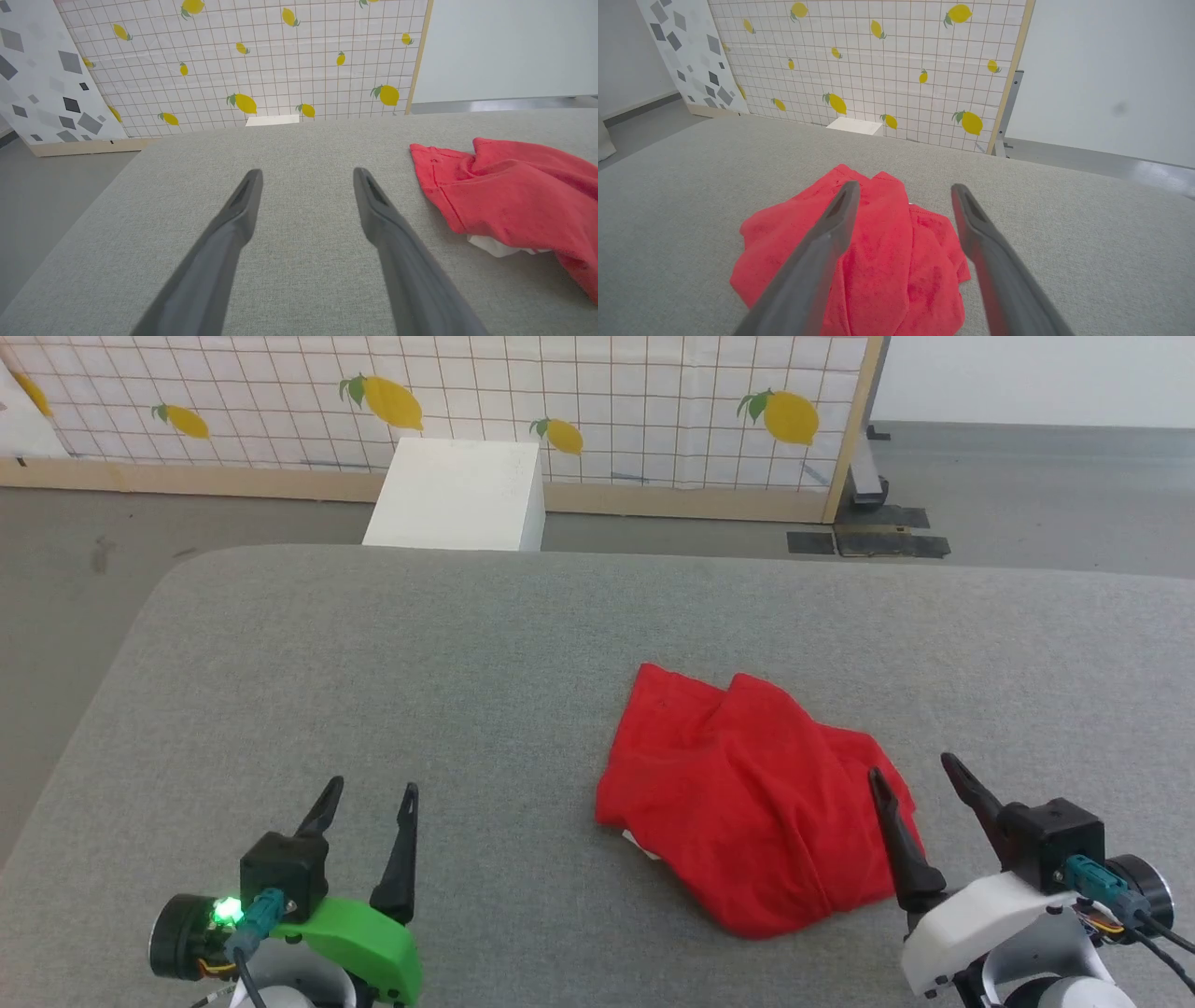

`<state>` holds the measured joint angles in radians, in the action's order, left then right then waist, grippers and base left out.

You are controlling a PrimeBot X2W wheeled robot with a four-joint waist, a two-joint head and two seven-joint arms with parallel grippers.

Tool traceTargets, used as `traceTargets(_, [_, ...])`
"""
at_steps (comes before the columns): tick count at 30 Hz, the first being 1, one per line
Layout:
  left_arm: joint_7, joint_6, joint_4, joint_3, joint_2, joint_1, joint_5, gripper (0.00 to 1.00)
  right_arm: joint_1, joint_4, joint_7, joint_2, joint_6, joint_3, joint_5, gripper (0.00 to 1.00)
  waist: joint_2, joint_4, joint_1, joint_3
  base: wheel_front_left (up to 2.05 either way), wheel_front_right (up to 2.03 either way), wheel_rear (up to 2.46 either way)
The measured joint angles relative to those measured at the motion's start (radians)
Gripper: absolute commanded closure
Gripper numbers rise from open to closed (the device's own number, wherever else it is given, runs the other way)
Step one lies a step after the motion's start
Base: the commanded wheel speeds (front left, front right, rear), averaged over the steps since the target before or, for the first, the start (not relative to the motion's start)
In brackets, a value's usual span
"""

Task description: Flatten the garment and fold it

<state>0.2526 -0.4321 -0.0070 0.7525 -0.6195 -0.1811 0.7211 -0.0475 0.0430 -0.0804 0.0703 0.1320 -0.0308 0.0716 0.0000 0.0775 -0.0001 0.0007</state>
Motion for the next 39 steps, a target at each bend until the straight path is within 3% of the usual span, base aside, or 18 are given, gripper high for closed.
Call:
traceTargets(5, [0.000, 0.010, 0.001, 0.002, 0.018, 0.000, -0.011, 0.00, 0.000, 0.002, -0.024, 0.000, 0.000, 0.015, -0.001, 0.00, 0.0000, 0.012, 0.0000, 0.010, 0.00, 0.00, 0.00])
traceTargets(9, [0.000, 0.019, 0.003, 0.008, 0.030, -0.006, -0.017, 0.00, 0.015, 0.006, -0.143, 0.035, 0.000, -0.003, 0.007, 0.00, 0.0000, 0.032, 0.0000, 0.029, 0.00, 0.00, 0.00])
traceTargets(17, [0.002, 0.024, 0.013, 0.011, 0.071, -0.049, -0.053, 0.00, 0.242, -0.039, -0.614, 0.225, 0.000, -0.092, 0.159, 0.00, 0.0000, 0.095, 0.0001, 0.099, 0.00, 0.00, 0.00])
traceTargets(21, [0.002, 0.032, 0.027, 0.011, 0.097, -0.069, -0.065, 0.00, 0.387, -0.093, -0.862, 0.278, 0.000, -0.120, 0.261, 0.00, 0.0000, 0.138, 0.0001, 0.137, 0.00, 0.00, 0.00])
traceTargets(25, [0.004, 0.040, 0.031, 0.008, 0.125, -0.085, -0.080, 0.00, 0.521, -0.156, -1.024, 0.329, 0.000, -0.167, 0.298, 0.00, 0.0000, 0.182, 0.0001, 0.177, 0.00, 0.00, 0.00])
traceTargets(30, [0.004, 0.054, 0.040, 0.001, 0.170, -0.113, -0.111, 0.00, 0.620, -0.260, -1.114, 0.388, 0.000, -0.192, 0.298, 0.00, 0.0000, 0.242, 0.0002, 0.220, 0.00, 0.00, 0.00])
traceTargets(39, [0.004, 0.083, 0.061, -0.030, 0.218, -0.118, -0.148, 0.00, 0.652, -0.363, -1.151, 0.401, 0.000, -0.215, 0.296, 0.00, 0.0000, 0.341, 0.0002, 0.290, 0.00, 0.00, 0.00])
